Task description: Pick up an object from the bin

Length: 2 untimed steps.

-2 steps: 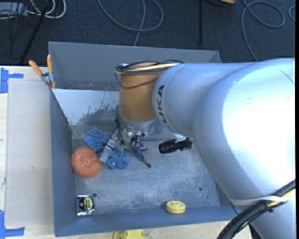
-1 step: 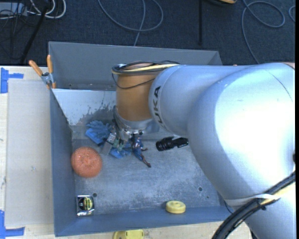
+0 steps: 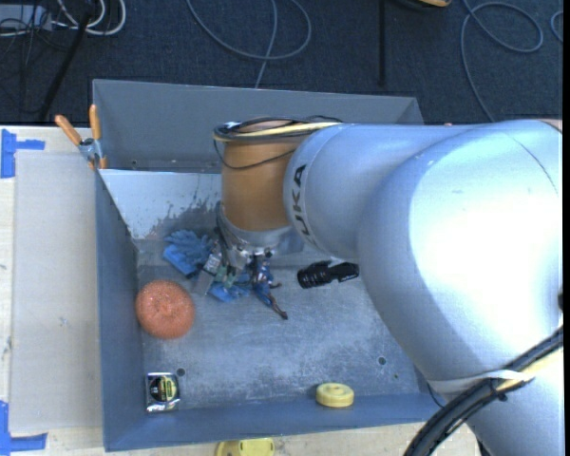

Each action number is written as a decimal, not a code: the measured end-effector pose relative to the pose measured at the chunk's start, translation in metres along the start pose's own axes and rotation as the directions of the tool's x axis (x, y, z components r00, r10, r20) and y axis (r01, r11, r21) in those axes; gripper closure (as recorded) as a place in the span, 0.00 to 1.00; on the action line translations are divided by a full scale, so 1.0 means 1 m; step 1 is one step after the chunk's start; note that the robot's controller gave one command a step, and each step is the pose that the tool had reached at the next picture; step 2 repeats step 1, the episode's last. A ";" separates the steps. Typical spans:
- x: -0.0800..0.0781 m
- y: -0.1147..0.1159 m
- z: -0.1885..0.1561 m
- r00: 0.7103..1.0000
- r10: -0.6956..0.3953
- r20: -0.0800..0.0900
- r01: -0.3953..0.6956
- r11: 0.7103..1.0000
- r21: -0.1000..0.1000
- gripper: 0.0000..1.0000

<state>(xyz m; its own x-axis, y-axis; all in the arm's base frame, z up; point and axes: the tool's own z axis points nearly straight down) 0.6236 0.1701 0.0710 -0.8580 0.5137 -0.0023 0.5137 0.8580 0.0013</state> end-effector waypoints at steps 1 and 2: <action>-0.001 0.001 -0.037 1.000 0.001 -0.001 -0.001 1.000 -0.001 1.00; -0.001 0.001 -0.037 1.000 0.001 -0.001 -0.001 1.000 -0.001 1.00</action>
Offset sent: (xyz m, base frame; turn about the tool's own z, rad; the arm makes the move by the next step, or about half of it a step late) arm 0.0000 0.0000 0.0074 0.0000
